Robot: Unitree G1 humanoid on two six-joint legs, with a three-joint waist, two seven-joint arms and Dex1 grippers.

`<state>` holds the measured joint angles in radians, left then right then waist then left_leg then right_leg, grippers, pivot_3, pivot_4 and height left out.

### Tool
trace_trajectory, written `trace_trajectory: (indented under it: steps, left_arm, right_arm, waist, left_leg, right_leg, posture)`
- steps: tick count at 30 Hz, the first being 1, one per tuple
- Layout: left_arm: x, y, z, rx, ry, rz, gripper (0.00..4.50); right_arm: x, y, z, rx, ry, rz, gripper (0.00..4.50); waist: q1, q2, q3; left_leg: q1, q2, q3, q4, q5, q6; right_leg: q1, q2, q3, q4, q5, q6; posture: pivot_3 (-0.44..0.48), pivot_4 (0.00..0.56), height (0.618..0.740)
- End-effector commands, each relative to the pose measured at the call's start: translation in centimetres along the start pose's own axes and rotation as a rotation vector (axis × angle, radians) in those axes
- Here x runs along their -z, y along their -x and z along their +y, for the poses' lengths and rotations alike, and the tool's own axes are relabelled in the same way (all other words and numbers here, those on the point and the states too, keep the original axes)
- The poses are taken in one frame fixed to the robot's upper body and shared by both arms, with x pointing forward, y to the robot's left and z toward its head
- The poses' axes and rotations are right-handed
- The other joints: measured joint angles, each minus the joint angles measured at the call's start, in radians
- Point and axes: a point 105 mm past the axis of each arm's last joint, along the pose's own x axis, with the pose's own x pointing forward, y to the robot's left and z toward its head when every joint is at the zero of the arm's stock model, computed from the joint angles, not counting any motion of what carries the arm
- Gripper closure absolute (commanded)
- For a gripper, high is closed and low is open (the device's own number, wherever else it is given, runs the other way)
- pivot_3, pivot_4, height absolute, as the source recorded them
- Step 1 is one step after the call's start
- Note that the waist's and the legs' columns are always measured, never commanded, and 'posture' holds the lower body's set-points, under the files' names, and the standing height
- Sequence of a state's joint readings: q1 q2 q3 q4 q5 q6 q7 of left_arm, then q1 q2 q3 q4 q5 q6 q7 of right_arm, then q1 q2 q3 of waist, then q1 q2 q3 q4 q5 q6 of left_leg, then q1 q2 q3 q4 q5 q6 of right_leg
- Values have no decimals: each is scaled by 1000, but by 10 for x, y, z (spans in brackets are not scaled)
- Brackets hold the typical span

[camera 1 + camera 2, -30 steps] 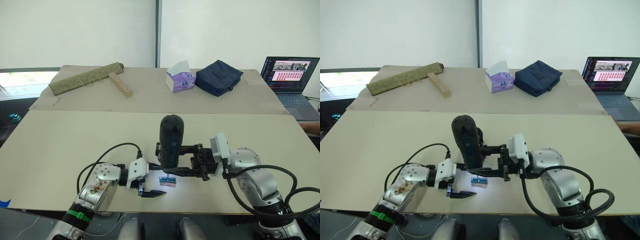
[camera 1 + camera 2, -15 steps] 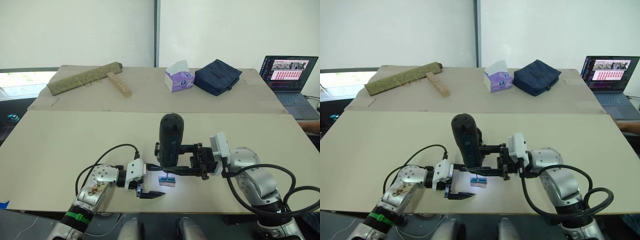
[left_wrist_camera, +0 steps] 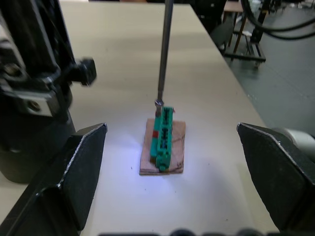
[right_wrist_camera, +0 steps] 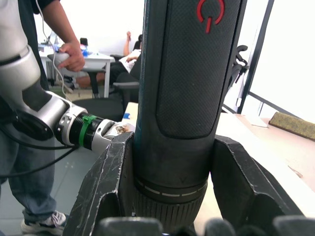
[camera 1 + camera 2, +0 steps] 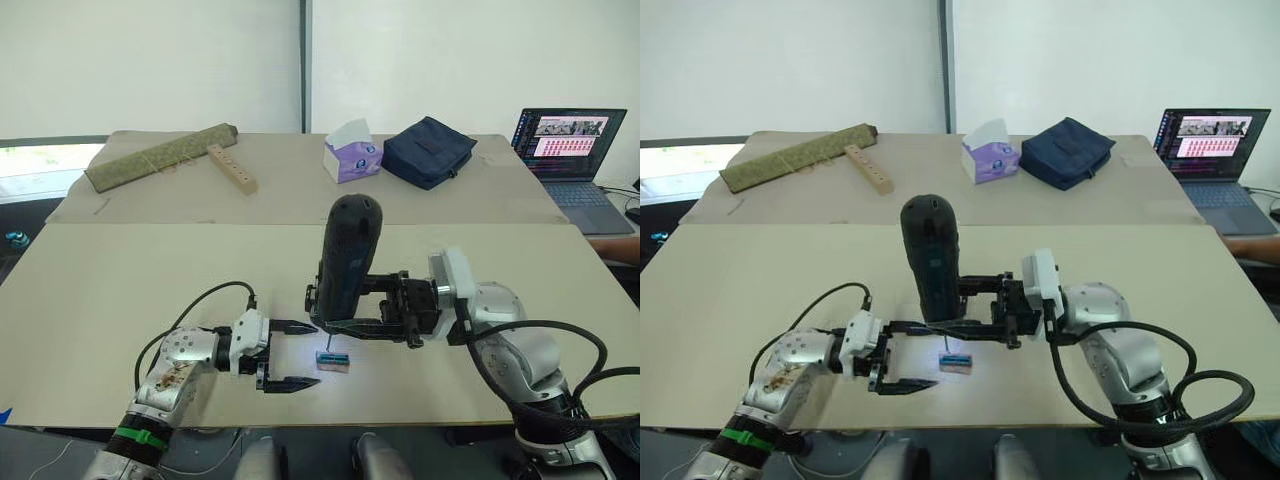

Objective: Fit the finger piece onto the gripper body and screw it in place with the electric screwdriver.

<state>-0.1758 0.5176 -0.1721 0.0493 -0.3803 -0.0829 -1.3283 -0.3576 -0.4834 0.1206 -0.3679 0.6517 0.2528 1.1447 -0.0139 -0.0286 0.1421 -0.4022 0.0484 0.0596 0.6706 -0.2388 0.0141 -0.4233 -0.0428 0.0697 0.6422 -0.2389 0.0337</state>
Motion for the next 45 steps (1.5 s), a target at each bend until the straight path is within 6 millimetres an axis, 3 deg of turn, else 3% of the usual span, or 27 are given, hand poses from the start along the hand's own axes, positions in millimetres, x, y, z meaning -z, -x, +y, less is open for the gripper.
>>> trace_trajectory:
  steps: [1,8,13,17,21,29,37,45]
  left_arm:
    - [-16,12,-3,9,-29,-47,39]
    - [-48,34,-6,-33,-20,-134,39]
    - [-67,49,4,-127,16,-178,39]
    - [-57,64,19,-250,83,-135,39]
    - [-17,74,44,-447,101,57,39]
    - [5,37,50,-410,26,120,39]
    - [20,-16,53,-388,23,78,39]
    - [18,-39,55,-351,28,75,39]
  right_arm:
    - [-37,-3,-1,-9,92,-93,2676]
    - [-61,-1,-4,-4,118,-123,2676]
    - [-73,1,-5,7,132,-132,2676]
    - [-77,6,-6,23,138,-123,2676]
    - [-77,16,-8,60,144,-88,2676]
    - [-73,28,-11,124,147,-55,2676]
    - [-69,37,-13,205,138,-37,2676]
    - [-66,40,-9,207,141,-4,2676]
  waist:
    - [0,0,0]
    - [-1,-1,1]
    - [0,-1,1]
    - [0,-1,1]
    - [1,-1,2]
    - [6,-3,3]
    - [3,-4,3]
    - [2,-4,3]
  left_leg:
    - [0,0,0,0,0,0]
    - [0,1,-1,0,0,0]
    - [0,1,-1,0,0,0]
    - [0,1,0,0,0,0]
    - [1,0,0,0,0,0]
    - [-2,0,0,0,0,0]
    - [-2,-1,0,1,0,0]
    - [-3,-1,-1,2,0,0]
  right_leg:
    - [0,0,0,0,0,0]
    - [0,0,0,0,0,0]
    - [0,0,0,0,0,0]
    - [0,0,0,0,0,0]
    - [0,0,0,0,0,0]
    - [-1,-1,0,-2,0,0]
    - [-1,-1,0,-1,1,1]
    - [0,-1,0,-1,1,2]
  posture:
    - [0,150,740]
    - [0,150,740]
    - [0,150,740]
    - [0,150,740]
    - [0,150,740]
    - [0,150,740]
    - [0,150,740]
    - [0,150,740]
